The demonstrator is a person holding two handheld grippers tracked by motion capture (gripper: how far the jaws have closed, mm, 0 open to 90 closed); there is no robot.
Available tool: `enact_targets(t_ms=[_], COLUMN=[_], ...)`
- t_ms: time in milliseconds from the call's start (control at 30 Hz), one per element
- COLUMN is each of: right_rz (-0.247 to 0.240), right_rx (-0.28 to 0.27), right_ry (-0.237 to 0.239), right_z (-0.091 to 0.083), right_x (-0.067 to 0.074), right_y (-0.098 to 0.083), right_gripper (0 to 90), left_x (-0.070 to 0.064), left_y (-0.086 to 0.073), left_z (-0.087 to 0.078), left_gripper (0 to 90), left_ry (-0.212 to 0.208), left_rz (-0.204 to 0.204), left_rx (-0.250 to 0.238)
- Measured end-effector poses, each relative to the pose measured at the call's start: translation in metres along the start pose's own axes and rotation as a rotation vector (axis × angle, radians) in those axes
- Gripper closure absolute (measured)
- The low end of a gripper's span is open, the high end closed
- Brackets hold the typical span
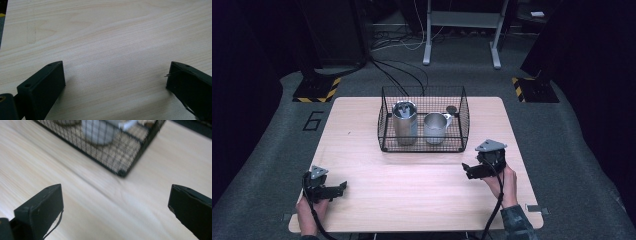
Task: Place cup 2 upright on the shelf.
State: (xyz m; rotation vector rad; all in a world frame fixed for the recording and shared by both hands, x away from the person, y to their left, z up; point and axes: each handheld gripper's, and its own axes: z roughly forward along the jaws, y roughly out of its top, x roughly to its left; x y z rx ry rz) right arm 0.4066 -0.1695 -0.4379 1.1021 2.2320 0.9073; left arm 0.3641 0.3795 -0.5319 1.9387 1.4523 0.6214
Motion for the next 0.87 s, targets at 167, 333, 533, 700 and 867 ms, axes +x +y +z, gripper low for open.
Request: enact_targets(t_ms=[167,333,533,700,867], right_rz=[0.064,0.134,0.183,0.236,0.236], right_rx=[0.020,0.049,0.105,0.054,0.049], right_ry=[-0.020,-0.029,-0.064,-0.063,-0.063], right_z=[0.002,0.004,0.005,0.003,0.003], right_x=[-0.007,-0.011,-0.014,-0.020,-0.019], right_y=[-0.041,-0.081,-0.109,-0.126,-0.126], right_gripper=[0.0,0.0,0.0,0.0,0.0], left_x=[0.000,0.000,0.000,-0.001,-0.001], left_y=[0.000,0.000,0.000,-0.001,-0.001], left_z=[0.000,0.000,0.000,0.001,0.001], left_gripper=[1.6,1.6,1.5,1.5,1.5], left_ry=[0.000,0.001,0.002,0.010,0.010], left_rz=[0.000,-0.001,0.000,-0.002,-0.003], left_rx=[0.000,-0.001,-0.001,-0.015,-0.013])
